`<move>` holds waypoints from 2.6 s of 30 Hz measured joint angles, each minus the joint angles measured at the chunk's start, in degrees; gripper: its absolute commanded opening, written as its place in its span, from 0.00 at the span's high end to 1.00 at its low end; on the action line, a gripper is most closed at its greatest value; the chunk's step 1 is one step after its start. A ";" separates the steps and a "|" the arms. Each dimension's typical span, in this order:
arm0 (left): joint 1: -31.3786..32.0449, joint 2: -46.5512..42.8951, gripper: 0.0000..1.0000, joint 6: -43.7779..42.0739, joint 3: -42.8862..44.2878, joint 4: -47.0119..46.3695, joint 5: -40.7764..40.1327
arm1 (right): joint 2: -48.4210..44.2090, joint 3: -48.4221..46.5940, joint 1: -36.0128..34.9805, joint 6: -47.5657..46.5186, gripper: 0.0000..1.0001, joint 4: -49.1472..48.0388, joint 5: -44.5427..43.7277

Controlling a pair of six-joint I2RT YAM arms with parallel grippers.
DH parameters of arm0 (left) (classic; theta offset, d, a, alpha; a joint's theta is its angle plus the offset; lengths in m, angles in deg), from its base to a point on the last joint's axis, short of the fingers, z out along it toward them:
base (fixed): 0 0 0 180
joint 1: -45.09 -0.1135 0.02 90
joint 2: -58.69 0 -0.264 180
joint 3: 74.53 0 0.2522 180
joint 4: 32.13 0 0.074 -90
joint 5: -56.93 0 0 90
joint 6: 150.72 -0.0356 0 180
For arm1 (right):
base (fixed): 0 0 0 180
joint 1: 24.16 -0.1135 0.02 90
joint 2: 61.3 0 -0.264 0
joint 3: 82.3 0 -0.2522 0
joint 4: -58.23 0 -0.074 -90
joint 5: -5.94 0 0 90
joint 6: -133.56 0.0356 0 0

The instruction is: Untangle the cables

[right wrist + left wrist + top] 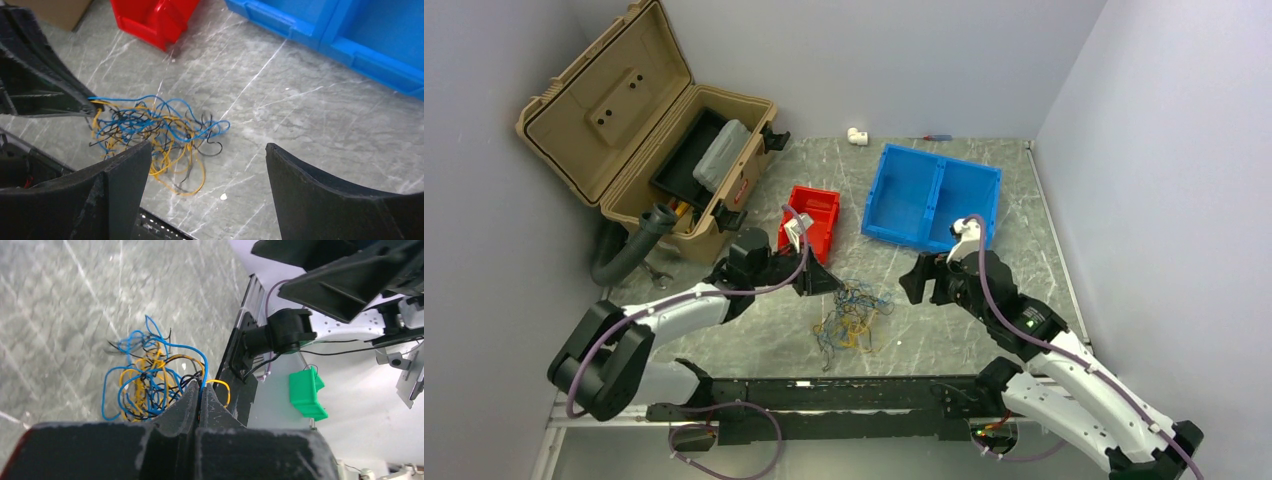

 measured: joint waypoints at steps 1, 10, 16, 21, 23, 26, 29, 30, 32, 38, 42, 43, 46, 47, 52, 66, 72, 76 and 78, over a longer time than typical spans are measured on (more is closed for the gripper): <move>0.00 1.18 1.00 0.24 0.00 0.70 0.00 | 0.52 0.31 0.00 0.02 0.14 -0.24 0.87; -0.04 3.32 1.00 -0.63 0.63 7.54 -2.01 | 5.97 5.53 0.00 2.38 0.14 -5.27 9.38; -0.11 1.81 1.00 -4.79 2.34 15.04 -5.68 | 12.20 8.76 -0.02 4.11 0.17 -12.48 16.94; -0.11 1.38 1.00 -7.96 3.67 18.95 -7.78 | 19.61 8.57 -0.94 3.82 0.22 -14.91 17.55; -0.11 1.33 1.00 -9.18 4.04 20.33 -8.74 | 21.88 8.15 -1.70 3.52 0.23 -15.08 16.35; -0.11 1.25 1.00 -10.25 4.17 21.57 -9.31 | 25.42 6.38 -4.42 2.99 0.23 -15.30 13.09; -0.11 1.22 1.00 -10.82 4.17 22.25 -9.51 | 29.70 3.65 -8.70 2.86 0.22 -15.63 8.09; -0.11 1.22 1.00 -10.84 4.17 22.32 -9.51 | 30.69 3.10 -9.68 2.89 0.21 -15.93 6.93; -0.11 1.22 1.00 -10.86 4.17 22.32 -9.51 | 32.87 1.99 -12.07 3.02 0.21 -16.57 3.69; -0.11 1.22 1.00 -10.84 4.17 22.16 -9.49 | 40.37 -2.89 -16.76 3.93 0.20 -16.87 -7.15; -0.11 1.25 1.00 -10.82 4.17 21.77 -9.46 | 47.01 -4.85 -18.80 5.14 0.20 -18.32 -12.94; -0.11 1.25 1.00 -10.82 4.17 21.75 -9.49 | 48.41 -4.98 -19.12 5.42 0.20 -18.64 -13.90; -0.11 1.25 1.00 -10.84 4.17 22.05 -9.70 | 53.27 -5.25 -20.09 6.78 0.20 -18.78 -16.44; -0.20 1.18 1.00 -10.84 4.17 22.32 -9.84 | 54.45 -5.53 -20.39 7.85 0.19 -19.23 -17.40; -2.84 -1.60 1.00 -11.50 4.13 24.83 -10.19 | 56.39 -7.23 -21.64 12.57 0.17 -17.51 -22.03; -14.93 -22.51 1.00 -12.26 -1.84 35.56 -20.20 | 35.17 4.42 -14.49 31.32 0.19 -0.92 -27.69; -14.93 -22.01 1.00 -11.78 -3.61 36.04 -20.15 | 20.00 8.85 -7.41 29.83 0.25 0.15 -26.34; -15.15 -20.13 1.00 -11.82 -3.61 34.27 -17.81 | 12.57 9.57 -6.84 25.20 0.32 0.04 -24.33; -15.15 -18.47 1.00 -11.82 -3.61 33.14 -16.28 | 10.62 9.42 -6.84 22.99 0.33 0.04 -23.56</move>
